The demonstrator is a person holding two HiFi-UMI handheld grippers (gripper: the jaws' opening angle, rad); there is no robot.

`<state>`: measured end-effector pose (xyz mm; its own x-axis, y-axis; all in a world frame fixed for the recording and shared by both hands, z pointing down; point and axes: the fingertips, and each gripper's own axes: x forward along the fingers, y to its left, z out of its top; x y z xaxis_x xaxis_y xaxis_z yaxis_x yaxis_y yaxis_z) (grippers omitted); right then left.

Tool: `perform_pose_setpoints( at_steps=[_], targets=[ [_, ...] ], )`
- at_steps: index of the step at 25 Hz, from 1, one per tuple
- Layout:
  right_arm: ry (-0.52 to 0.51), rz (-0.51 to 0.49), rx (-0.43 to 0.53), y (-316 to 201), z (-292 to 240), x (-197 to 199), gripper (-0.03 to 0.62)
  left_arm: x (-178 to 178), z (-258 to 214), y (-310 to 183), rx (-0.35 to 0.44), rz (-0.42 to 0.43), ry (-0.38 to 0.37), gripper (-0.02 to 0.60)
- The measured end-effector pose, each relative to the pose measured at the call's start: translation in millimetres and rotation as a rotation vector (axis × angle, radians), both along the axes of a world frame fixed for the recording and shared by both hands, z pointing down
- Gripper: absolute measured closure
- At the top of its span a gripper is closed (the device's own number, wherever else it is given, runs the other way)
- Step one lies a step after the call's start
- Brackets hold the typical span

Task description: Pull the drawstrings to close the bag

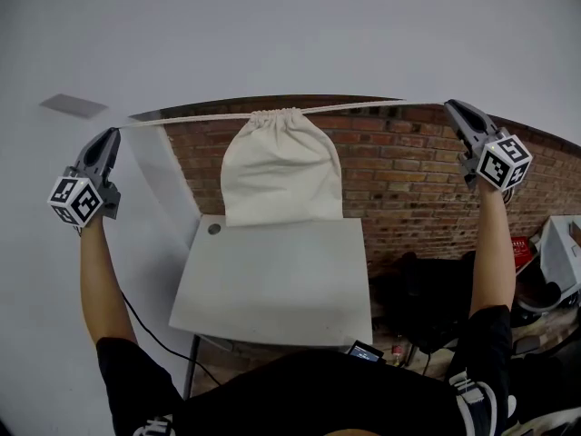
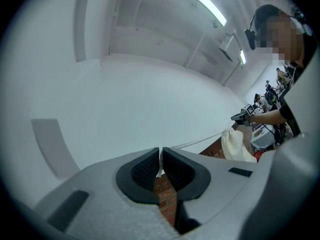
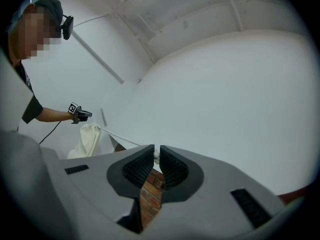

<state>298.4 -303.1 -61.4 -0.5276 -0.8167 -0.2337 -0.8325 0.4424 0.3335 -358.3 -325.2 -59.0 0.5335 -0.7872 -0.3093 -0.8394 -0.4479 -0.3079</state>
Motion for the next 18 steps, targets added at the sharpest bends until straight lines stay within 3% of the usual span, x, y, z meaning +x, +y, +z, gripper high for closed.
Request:
perform_pose_setpoints(
  at_steps=[18],
  targets=[
    [-0.189, -0.139, -0.089, -0.2, 6.3, -3.0, 0.551, -11.8, 2.5, -3.3, -0.056, 0.139, 0.24, 0.548]
  ],
)
